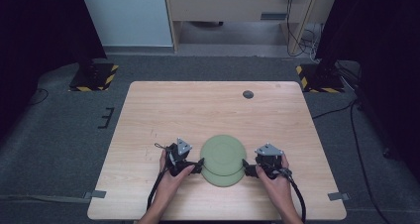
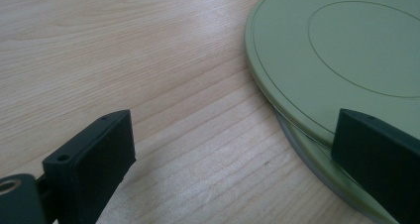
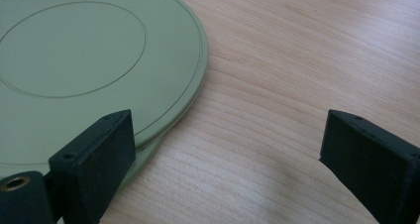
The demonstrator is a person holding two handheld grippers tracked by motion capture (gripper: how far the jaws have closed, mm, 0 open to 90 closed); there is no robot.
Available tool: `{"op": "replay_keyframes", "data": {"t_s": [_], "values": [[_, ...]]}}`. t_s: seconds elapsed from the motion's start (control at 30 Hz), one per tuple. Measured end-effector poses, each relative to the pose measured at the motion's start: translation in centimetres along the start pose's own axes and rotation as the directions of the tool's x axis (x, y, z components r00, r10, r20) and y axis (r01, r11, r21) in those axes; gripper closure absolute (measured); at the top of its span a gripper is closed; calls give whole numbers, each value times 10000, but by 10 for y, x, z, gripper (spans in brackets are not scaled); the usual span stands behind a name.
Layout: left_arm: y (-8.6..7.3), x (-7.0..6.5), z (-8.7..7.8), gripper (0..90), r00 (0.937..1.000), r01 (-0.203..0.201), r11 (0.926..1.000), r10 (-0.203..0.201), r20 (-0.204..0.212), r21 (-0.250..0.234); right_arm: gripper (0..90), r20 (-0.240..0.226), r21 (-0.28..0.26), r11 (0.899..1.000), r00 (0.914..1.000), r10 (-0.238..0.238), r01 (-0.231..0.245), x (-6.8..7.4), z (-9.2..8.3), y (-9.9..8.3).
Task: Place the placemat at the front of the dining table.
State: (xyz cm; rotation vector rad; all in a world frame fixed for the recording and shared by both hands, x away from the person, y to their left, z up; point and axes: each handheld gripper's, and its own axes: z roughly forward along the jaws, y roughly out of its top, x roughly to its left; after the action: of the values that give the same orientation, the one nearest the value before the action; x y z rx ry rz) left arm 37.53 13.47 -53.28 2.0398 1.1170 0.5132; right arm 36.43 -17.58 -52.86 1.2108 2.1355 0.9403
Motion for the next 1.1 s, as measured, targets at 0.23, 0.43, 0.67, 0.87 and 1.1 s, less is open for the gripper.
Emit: {"op": "replay_keyframes", "data": {"t_s": [0.23,0.43,0.67,0.87,1.1], "values": [[0,-3,-2,23,9999,-119,9999,119,-14,102,68,-310,181,9996,9993,-196,201,4,-2,-2],[0,-2,1,2,9999,109,9998,-107,-71,158,51,-250,134,9997,9995,-203,206,4,-1,-2],[2,-1,4,2,9997,84,9999,-81,-237,118,42,43,12,10000,10000,-49,49,3,4,0],[0,-3,2,20,9999,32,10000,-31,-145,88,59,-121,76,10000,9999,-18,19,3,2,-1],[1,-5,3,7,9999,5,9999,-3,-157,126,57,-275,91,9998,9994,-190,193,7,1,-1]]}}
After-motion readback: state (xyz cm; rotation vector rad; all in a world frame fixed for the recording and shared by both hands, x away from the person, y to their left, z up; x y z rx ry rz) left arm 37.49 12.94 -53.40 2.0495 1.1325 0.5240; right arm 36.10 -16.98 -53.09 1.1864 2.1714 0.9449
